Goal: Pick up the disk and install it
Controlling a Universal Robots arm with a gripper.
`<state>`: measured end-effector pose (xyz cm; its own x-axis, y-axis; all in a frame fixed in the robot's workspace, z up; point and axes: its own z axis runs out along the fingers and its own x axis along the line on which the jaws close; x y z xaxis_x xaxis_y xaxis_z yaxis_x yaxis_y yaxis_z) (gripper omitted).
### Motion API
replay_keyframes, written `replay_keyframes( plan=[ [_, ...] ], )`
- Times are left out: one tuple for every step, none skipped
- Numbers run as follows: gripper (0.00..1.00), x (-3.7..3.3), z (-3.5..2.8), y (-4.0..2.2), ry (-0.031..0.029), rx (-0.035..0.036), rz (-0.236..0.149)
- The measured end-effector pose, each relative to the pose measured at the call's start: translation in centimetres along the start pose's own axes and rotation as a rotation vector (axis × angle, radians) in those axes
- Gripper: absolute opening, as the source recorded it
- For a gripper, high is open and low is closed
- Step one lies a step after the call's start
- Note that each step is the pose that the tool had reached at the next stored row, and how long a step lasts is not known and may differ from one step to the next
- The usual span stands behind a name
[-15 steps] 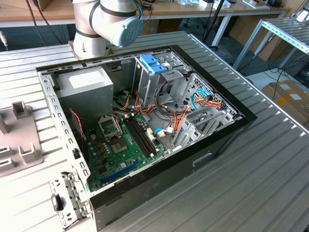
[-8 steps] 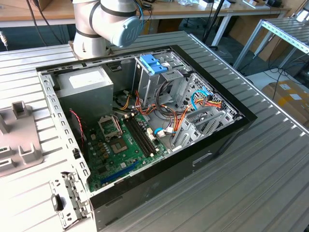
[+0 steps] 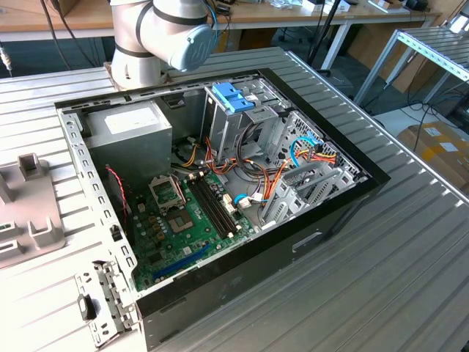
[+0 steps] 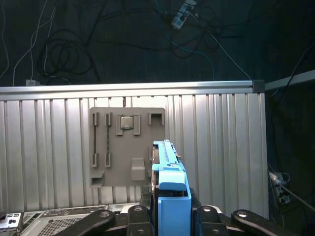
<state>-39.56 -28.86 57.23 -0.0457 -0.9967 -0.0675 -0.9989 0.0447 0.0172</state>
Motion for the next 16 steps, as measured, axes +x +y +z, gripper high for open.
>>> replay_keyframes(
  plan=[
    [0.37, 0.01, 0.00, -0.07, 0.0000, 0.0000, 0.000],
    [0.37, 0.03, 0.00, -0.16, 0.0000, -0.0001, 0.000],
    [0.37, 0.04, 0.00, -0.22, 0.0000, 0.0000, 0.000],
    [0.37, 0.06, 0.01, -0.32, 0.0000, 0.0000, 0.000],
    [0.37, 0.09, 0.01, -0.44, 0.0000, 0.0000, 0.000],
    [0.37, 0.10, 0.01, -0.51, 0.0000, 0.0000, 0.000],
    [0.37, 0.11, 0.01, -0.56, 0.0000, 0.0000, 0.000],
    [0.37, 0.12, 0.01, -0.62, 0.0000, 0.0000, 0.000],
    [0.37, 0.13, 0.02, -0.68, 0.0000, 0.0000, 0.000],
    [0.37, 0.15, 0.01, -0.74, 0.0000, 0.0000, 0.000],
    [0.37, 0.15, 0.02, -0.79, -0.0001, 0.0001, 0.000],
    [0.37, 0.17, 0.02, -0.86, 0.0000, 0.0000, 0.000],
    [0.37, 0.18, 0.02, -0.92, 0.0000, -0.0001, 0.000],
    [0.37, 0.21, 0.02, -1.04, 0.0000, -0.0001, 0.000],
    [0.37, 0.24, 0.03, -1.11, 0.0000, 0.0000, 0.000],
    [0.37, 0.25, 0.02, -1.18, 0.0000, 0.0000, 0.000]
  ],
)
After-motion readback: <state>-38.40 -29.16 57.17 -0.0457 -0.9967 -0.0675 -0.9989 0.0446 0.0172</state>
